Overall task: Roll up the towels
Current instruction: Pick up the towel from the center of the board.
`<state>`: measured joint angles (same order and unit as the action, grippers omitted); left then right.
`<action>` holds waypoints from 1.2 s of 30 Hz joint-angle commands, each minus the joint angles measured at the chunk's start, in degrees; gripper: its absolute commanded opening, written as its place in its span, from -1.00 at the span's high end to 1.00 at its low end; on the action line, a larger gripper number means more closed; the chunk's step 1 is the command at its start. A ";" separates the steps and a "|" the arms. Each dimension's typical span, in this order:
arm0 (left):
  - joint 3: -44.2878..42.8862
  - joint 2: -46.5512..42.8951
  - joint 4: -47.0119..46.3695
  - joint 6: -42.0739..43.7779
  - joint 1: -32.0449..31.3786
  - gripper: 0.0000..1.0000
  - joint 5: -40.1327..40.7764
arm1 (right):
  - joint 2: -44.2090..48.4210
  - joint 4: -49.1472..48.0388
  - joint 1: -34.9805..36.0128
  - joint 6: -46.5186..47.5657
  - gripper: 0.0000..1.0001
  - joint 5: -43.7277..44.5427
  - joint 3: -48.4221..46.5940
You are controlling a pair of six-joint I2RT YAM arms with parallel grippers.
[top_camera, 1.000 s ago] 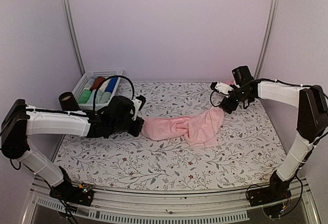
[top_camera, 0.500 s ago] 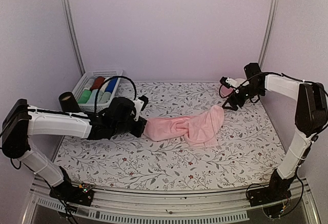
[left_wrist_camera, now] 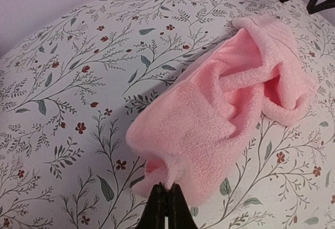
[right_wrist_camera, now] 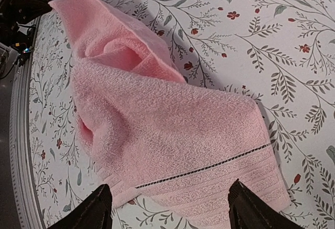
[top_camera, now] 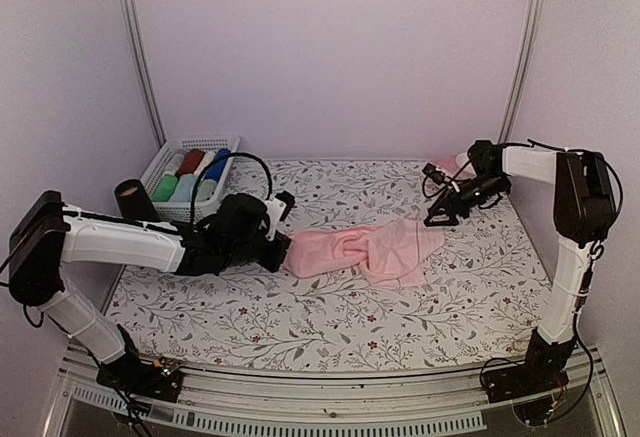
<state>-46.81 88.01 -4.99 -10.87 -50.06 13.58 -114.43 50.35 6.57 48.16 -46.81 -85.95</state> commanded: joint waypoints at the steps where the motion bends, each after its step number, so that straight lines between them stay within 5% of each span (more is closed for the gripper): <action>1: 0.58 0.92 -1.60 0.68 -0.74 1.00 -0.36 | 2.02 -5.65 -0.39 -4.89 -0.52 3.67 0.68; 9: 1.18 0.94 -2.29 0.33 -0.91 1.00 -0.40 | -1.95 -10.57 -4.83 -17.42 -0.51 11.55 0.91; 36: 1.87 0.65 -3.70 1.19 -2.10 1.00 2.62 | -11.96 -1.67 -7.92 -20.18 -0.39 -7.85 1.01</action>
<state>-45.95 88.95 -6.83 -10.48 -51.27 14.98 -125.75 46.52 -1.15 28.45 -49.78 -86.24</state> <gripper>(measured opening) 0.006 0.683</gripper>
